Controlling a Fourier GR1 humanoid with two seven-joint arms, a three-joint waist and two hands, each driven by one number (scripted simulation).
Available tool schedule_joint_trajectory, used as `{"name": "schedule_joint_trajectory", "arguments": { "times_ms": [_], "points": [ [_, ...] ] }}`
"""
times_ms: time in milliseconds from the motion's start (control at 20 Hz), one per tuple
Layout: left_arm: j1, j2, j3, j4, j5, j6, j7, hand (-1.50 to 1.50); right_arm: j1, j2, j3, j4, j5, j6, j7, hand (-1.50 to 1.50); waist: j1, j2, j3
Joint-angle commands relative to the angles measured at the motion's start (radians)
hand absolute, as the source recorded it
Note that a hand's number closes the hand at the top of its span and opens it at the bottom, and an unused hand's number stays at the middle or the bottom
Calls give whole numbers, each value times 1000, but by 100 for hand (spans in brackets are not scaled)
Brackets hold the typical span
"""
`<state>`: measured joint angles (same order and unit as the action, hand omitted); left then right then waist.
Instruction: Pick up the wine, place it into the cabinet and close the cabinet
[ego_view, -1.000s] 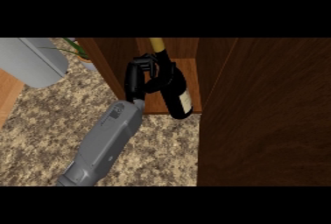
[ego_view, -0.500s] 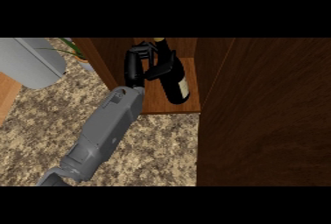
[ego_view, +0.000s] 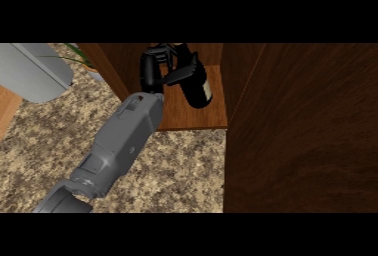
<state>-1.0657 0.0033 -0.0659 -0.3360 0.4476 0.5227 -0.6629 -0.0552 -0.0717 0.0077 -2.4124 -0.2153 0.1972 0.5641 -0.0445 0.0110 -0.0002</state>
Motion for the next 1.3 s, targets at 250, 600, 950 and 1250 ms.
{"name": "schedule_joint_trajectory", "arguments": {
  "times_ms": [250, 600, 950, 1250],
  "points": [
    [0, -1, 105, 57, 81, -89, -39, 150, 63, 8, 0, -136, -85, -10, 59, -150, 0, -2, 0],
    [-52, -2, 119, 134, 94, -95, -74, 150, -32, -24, -32, -90, -110, -14, 82, -150, -18, 8, -1],
    [-44, 25, 111, 194, 63, -76, -104, -150, -25, 17, 60, -89, -34, -24, 66, -150, -21, 11, -1],
    [-73, 4, 104, 229, 36, -15, -96, -150, -39, 5, 21, -51, -25, -26, 35, -150, -23, 12, -1]
  ]
}}
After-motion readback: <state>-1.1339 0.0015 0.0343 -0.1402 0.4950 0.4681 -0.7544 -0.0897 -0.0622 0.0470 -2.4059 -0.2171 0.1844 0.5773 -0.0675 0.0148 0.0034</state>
